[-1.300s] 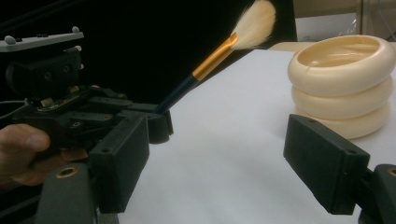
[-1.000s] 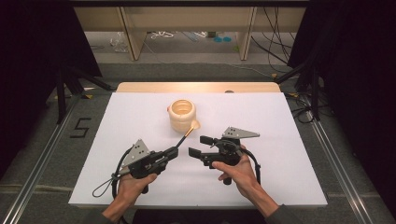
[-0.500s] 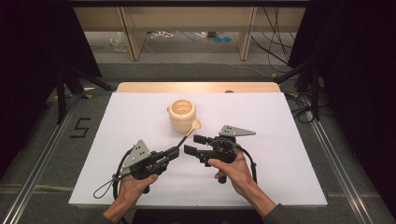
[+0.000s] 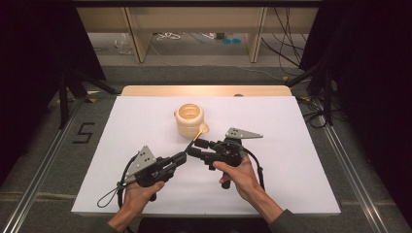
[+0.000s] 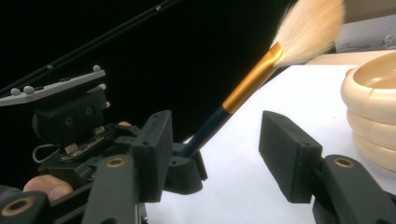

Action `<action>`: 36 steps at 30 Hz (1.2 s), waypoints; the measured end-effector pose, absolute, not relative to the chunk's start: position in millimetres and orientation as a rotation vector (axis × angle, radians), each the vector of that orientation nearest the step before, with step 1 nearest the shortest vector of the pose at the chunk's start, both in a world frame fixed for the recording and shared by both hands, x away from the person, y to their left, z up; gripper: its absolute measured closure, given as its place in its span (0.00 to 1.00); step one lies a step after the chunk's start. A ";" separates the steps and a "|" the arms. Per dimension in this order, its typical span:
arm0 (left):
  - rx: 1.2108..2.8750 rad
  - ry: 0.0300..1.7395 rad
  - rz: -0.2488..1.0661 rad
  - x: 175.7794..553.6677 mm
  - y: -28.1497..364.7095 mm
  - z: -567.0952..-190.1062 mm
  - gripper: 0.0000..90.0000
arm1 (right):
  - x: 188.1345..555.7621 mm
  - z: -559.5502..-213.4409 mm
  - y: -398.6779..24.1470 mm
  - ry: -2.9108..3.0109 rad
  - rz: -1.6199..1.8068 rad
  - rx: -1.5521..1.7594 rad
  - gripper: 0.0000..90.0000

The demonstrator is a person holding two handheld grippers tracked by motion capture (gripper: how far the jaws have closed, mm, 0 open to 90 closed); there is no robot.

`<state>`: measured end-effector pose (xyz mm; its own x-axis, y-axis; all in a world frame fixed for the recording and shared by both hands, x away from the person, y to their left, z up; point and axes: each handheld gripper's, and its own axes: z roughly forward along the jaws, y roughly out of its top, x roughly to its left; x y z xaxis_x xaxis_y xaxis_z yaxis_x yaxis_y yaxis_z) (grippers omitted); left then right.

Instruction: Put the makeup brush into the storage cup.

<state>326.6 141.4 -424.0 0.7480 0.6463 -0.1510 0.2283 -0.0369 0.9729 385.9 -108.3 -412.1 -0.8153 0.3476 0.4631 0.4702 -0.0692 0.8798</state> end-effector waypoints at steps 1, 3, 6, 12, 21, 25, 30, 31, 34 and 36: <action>1.610 0.718 0.388 326.6 141.2 -424.2 0.93 | 385.9 -412.1 -108.3 -2.078 -2.035 -0.917 0.52; 1.612 0.719 0.387 326.6 141.1 -424.2 0.93 | 385.9 -412.0 -107.7 -2.064 -2.019 -0.937 0.53; 1.614 0.717 0.385 326.6 140.9 -424.2 0.93 | 387.2 -412.5 -105.7 -2.040 -2.026 -0.931 0.56; 1.609 0.718 0.386 326.4 141.1 -423.9 0.93 | 386.9 -412.4 -102.7 -2.026 -2.026 -0.919 0.60; 1.591 0.728 0.378 324.5 140.0 -422.9 0.93 | 386.9 -412.1 -100.4 -2.000 -2.032 -0.906 0.68; 1.595 0.709 0.381 324.9 140.1 -422.5 0.93 | 386.7 -411.7 -99.9 -1.977 -2.024 -0.910 0.72; 1.589 0.712 0.379 324.6 140.1 -422.2 0.93 | 386.7 -412.0 -99.5 -1.972 -2.030 -0.902 0.75; 1.589 0.712 0.379 324.5 140.2 -422.1 0.93 | 386.7 -412.0 -99.5 -1.972 -2.030 -0.902 0.75; 1.582 0.718 0.373 324.0 140.0 -422.0 0.93 | 386.8 -412.2 -99.6 -1.974 -2.035 -0.899 0.78; 1.584 0.711 0.376 323.9 140.2 -421.7 0.93 | 386.6 -412.1 -99.9 -1.967 -2.031 -0.905 0.80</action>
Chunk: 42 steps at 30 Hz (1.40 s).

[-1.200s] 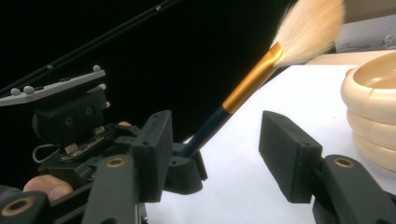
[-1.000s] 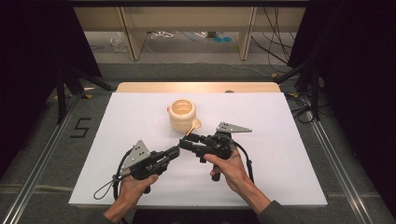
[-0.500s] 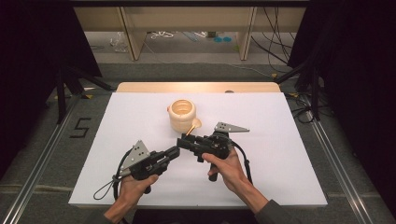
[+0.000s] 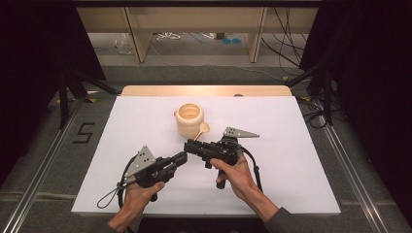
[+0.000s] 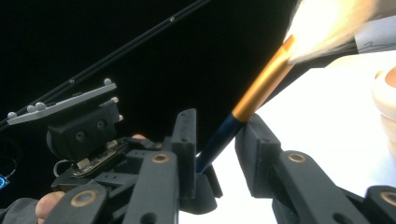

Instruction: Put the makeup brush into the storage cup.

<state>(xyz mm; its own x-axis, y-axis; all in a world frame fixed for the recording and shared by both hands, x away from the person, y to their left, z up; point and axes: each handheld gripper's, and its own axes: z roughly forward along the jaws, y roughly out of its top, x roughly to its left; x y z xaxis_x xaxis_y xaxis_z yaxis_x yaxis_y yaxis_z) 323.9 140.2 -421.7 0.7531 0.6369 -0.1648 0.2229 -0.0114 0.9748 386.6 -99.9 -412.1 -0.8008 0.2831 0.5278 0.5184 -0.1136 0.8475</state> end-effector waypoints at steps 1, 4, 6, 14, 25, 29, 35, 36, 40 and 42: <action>1.587 0.702 0.378 324.3 140.4 -421.5 0.93 | 387.3 -412.5 -100.3 -1.966 -2.042 -0.900 0.81; 1.586 0.702 0.376 324.2 140.2 -421.5 0.93 | 387.6 -413.2 -100.9 -1.936 -2.034 -0.907 0.83; 1.587 0.696 0.375 324.4 140.2 -421.5 0.93 | 387.8 -414.2 -101.2 -1.908 -2.028 -0.917 0.84; 1.586 0.704 0.359 324.2 139.3 -422.2 0.93 | 387.6 -413.5 -101.6 -1.882 -2.028 -0.896 0.88; 1.619 0.697 0.331 326.4 138.5 -423.7 0.79 | 380.9 -403.4 -97.6 -2.014 -2.026 -0.790 0.93; 1.632 0.709 0.346 324.9 137.3 -423.9 0.63 | 379.4 -400.4 -96.9 -2.078 -2.014 -0.764 0.93; 1.673 0.732 0.365 322.4 138.6 -424.2 0.41 | 381.6 -396.9 -101.6 -2.164 -2.005 -0.768 0.93; 1.680 0.734 0.370 322.1 139.1 -424.2 0.39 | 382.4 -396.5 -102.4 -2.183 -2.005 -0.766 0.93; 1.712 0.737 0.385 320.5 139.5 -424.8 0.35 | 385.5 -394.8 -105.7 -2.250 -2.000 -0.766 0.93; 1.727 0.730 0.393 320.3 139.9 -425.4 0.33 | 386.5 -393.0 -107.7 -2.288 -1.987 -0.770 0.93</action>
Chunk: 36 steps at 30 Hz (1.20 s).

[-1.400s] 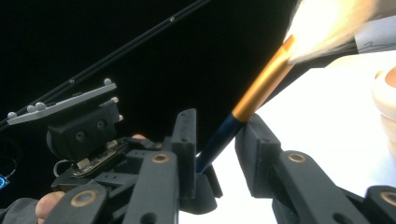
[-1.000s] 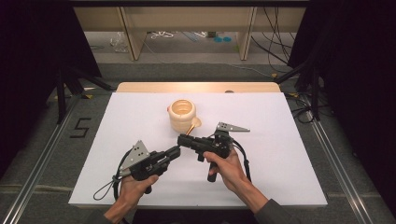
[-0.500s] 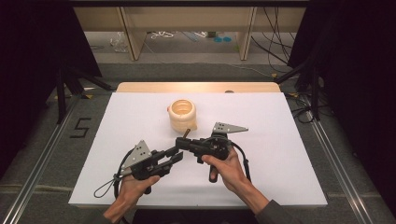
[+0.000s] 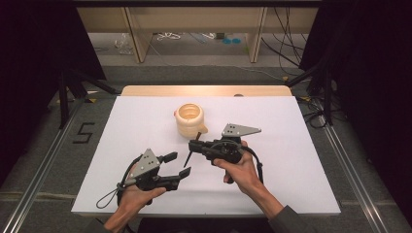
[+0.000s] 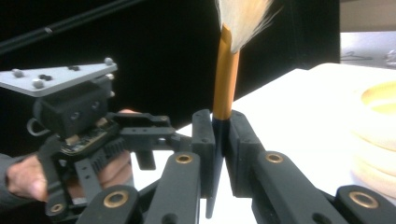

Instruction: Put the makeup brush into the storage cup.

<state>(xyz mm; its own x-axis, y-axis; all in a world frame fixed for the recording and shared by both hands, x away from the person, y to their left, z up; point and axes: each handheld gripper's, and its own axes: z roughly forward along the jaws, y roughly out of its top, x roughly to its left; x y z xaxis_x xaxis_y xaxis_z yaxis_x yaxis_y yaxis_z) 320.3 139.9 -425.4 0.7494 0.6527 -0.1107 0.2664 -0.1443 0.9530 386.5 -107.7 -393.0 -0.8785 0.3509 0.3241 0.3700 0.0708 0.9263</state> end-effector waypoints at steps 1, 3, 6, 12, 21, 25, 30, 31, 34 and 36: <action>1.723 0.726 0.389 320.6 139.9 -426.2 0.33 | 386.5 -393.0 -107.7 -2.288 -1.987 -0.770 0.93; 1.734 0.743 0.390 319.7 140.7 -426.4 0.32 | 388.0 -392.1 -108.7 -2.321 -1.983 -0.770 0.93; 1.748 0.743 0.390 319.4 143.4 -427.1 0.30 | 389.9 -390.6 -109.9 -2.345 -1.980 -0.774 0.93; 1.753 0.768 0.387 319.0 148.9 -429.0 0.27 | 398.4 -388.3 -114.4 -2.397 -1.967 -0.792 0.93; 1.780 0.784 0.386 318.3 152.3 -431.7 0.22 | 408.9 -386.7 -118.3 -2.455 -1.951 -0.826 0.93; 1.783 0.783 0.393 318.2 153.8 -432.7 0.22 | 413.3 -387.3 -117.9 -2.473 -1.940 -0.821 0.93; 1.778 0.795 0.383 317.4 154.7 -435.4 0.22 | 419.9 -385.7 -118.4 -2.501 -1.929 -0.834 0.93; 1.778 0.790 0.384 317.6 155.0 -435.6 0.22 | 419.9 -385.7 -118.4 -2.501 -1.929 -0.834 0.93; 1.809 0.789 0.418 316.1 156.3 -435.1 0.22 | 424.5 -386.0 -120.1 -2.528 -1.935 -0.836 0.93; 1.805 0.780 0.420 316.5 157.2 -435.6 0.22 | 427.4 -387.3 -120.3 -2.530 -1.940 -0.846 0.93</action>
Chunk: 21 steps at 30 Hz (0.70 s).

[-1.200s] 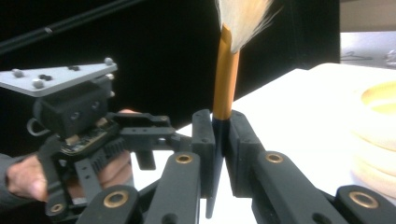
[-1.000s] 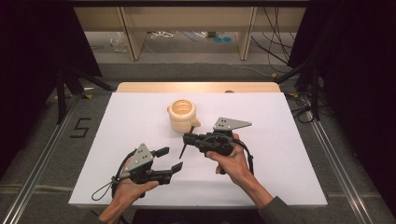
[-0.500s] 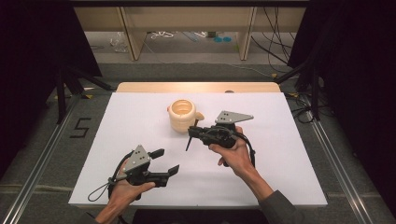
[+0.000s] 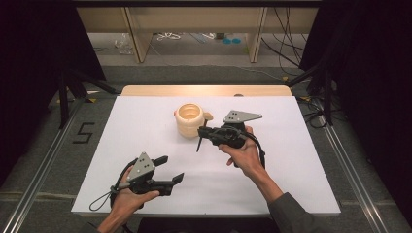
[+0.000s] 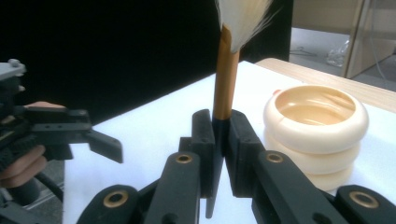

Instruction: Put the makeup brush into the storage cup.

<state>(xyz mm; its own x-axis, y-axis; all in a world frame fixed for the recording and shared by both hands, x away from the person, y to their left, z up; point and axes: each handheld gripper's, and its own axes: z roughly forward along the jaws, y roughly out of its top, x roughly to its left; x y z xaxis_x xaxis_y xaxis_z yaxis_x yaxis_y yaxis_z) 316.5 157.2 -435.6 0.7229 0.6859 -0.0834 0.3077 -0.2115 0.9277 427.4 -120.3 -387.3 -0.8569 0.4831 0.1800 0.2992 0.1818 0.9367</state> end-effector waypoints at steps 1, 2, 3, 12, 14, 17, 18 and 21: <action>1.801 0.793 0.417 315.9 157.1 -435.6 0.22 | 428.7 -387.6 -120.7 2.291 1.749 0.775 0.93; 1.802 0.789 0.429 316.1 158.1 -435.3 0.22 | 429.7 -387.4 -121.3 2.293 1.744 0.775 0.93; 1.803 0.787 0.436 316.0 158.8 -435.2 0.22 | 431.5 -387.4 -121.3 2.286 1.748 0.776 0.93; 1.784 0.775 0.435 317.3 160.0 -435.8 0.22 | 445.1 -381.0 -121.2 2.277 1.739 0.820 0.93; 1.785 0.783 0.446 317.5 161.3 -435.4 0.22 | 447.5 -379.3 -120.8 2.277 1.736 0.823 0.93; 1.771 0.792 0.453 319.1 162.7 -435.2 0.22 | 452.1 -376.5 -120.0 2.272 1.723 0.829 0.93; 1.772 0.791 0.456 319.8 163.4 -435.4 0.22 | 453.9 -375.8 -120.0 2.273 1.723 0.829 0.93; 1.786 0.769 0.490 322.2 165.4 -435.4 0.22 | 458.9 -374.0 -118.6 2.271 1.714 0.839 0.93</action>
